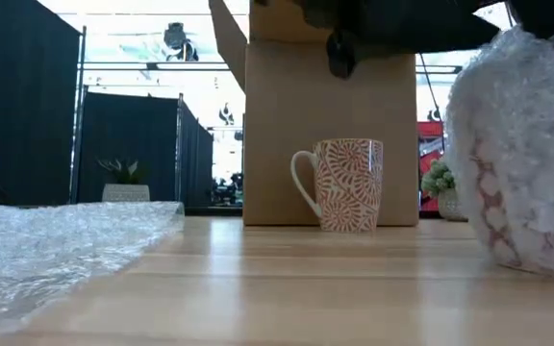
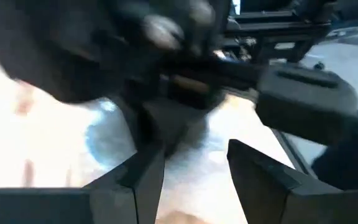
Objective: Wrap mug
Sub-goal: Wrap the red mug with the right transparent bubble wrap
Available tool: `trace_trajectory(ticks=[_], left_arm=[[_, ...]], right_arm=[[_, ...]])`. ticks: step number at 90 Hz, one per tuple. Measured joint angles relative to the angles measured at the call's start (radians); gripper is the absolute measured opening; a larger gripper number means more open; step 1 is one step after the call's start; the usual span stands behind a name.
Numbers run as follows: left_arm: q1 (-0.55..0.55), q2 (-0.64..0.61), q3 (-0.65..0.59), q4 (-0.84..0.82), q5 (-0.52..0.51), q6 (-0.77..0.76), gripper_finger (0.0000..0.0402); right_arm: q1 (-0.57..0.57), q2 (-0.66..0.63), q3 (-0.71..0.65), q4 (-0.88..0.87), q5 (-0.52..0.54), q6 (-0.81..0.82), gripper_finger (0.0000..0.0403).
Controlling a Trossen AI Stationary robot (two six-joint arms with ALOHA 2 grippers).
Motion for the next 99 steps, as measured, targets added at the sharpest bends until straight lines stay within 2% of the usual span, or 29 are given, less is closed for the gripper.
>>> trace_trajectory(ticks=[10, 21, 37, 54, 76, 90, 99], left_arm=[[0.025, 0.029, 0.000, -0.004, 0.003, 0.004, 0.0164], [0.039, 0.054, 0.001, 0.034, 0.059, -0.010, 0.0164], [0.039, 0.072, 0.003, 0.054, 0.047, -0.012, 0.0164], [0.039, 0.074, 0.002, 0.052, 0.046, -0.002, 0.0164], [0.038, 0.075, 0.002, 0.052, 0.045, -0.002, 0.0164], [0.037, 0.076, 0.001, 0.051, 0.045, -0.002, 0.0164], [0.037, 0.076, 0.001, 0.051, 0.057, -0.002, 0.0164]], right_arm=[[0.000, 0.000, 0.000, 0.002, 0.001, 0.000, 0.0000], [0.000, 0.000, 0.000, 0.000, 0.001, 0.002, 0.0000], [0.000, -0.012, -0.002, 0.006, -0.007, -0.007, 0.0000], [0.011, -0.080, 0.027, 0.001, -0.023, -0.029, 0.0000], [0.057, -0.215, 0.058, -0.151, -0.132, -0.050, 0.0000], [0.143, -0.238, 0.054, -0.335, -0.154, 0.044, 0.0000], [0.202, -0.225, -0.001, -0.413, -0.154, 0.153, 0.0002]])
